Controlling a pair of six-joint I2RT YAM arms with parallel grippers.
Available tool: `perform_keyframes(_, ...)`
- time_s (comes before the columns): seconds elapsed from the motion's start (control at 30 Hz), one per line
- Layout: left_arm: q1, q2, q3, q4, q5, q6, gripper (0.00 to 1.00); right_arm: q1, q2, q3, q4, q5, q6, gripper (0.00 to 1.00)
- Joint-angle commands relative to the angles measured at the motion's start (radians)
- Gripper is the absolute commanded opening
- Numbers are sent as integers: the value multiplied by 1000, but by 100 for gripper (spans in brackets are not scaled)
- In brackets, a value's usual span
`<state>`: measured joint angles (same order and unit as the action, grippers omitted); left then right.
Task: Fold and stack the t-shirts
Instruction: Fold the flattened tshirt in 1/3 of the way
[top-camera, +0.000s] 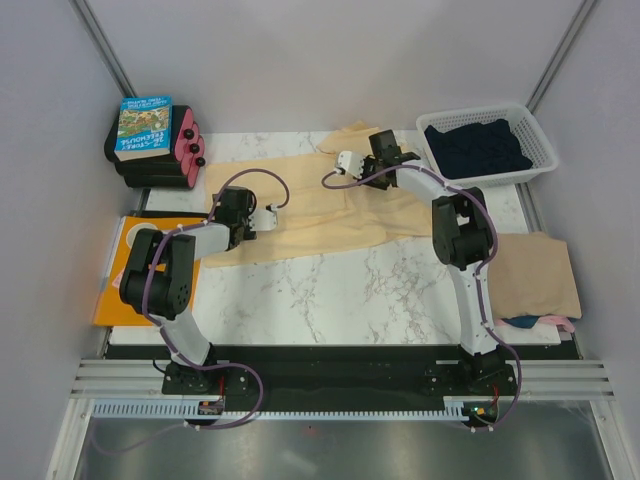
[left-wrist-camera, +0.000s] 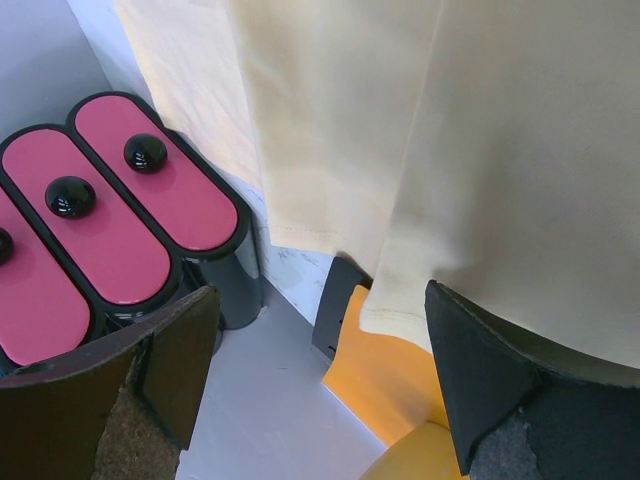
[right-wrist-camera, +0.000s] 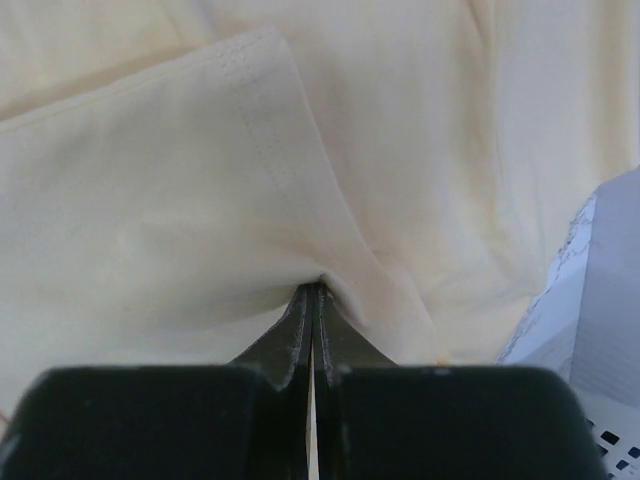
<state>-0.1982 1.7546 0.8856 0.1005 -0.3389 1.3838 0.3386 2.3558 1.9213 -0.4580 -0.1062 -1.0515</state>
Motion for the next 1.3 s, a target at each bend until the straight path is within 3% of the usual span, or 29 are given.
perform_keyframes(0.0, -6, 9, 35, 8, -3, -37, 90, 14, 10, -13, 105, 20, 8, 0)
perform_keyframes(0.2, -9, 16, 36, 8, -3, -42, 90, 33, -16, -113, 283, 74, -8, 0)
perform_keyframes(0.37, -10, 20, 39, 10, -3, -45, 90, 50, -3, -120, 355, 151, -22, 0)
perform_keyframes(0.6, -10, 23, 41, 10, 0, -48, 90, 56, 3, -133, 582, 302, 4, 0)
perform_keyframes(0.73, -10, 29, 46, 10, 1, -48, 90, 57, -3, -131, 591, 300, 19, 0)
perform_keyframes(0.83, -12, 32, 52, 11, 1, -49, 90, 63, -10, -110, 550, 293, 42, 9)
perform_keyframes(0.97, -12, 29, 50, 10, 3, -49, 90, 73, -29, -10, 320, 112, 116, 44)
perform_keyframes(1.07, -13, 32, 47, 10, 3, -49, 90, 83, -36, 37, 149, 4, 127, 57)
perform_keyframes(1.27, -18, 34, 50, 11, 3, -51, 90, 100, -9, 73, 56, -90, 171, 59)
